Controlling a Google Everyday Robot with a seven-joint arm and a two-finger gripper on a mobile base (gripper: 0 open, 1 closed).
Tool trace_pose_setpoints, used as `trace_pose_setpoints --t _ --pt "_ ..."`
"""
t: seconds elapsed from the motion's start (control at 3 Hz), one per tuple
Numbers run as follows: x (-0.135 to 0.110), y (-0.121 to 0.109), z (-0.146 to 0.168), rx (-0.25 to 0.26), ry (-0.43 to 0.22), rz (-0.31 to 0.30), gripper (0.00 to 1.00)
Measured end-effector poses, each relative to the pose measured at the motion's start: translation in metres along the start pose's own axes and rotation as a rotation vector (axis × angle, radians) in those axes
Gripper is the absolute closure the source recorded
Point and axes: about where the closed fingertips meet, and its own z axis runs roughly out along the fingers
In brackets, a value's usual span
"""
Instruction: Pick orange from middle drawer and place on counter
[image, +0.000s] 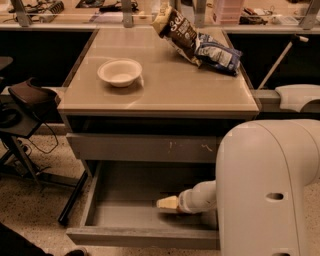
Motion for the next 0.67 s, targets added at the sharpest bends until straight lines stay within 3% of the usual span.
trace_pose_setpoints --t 0.67 --pt "0.0000 0.0000 0.0000 0.000 0.000 0.000 0.42"
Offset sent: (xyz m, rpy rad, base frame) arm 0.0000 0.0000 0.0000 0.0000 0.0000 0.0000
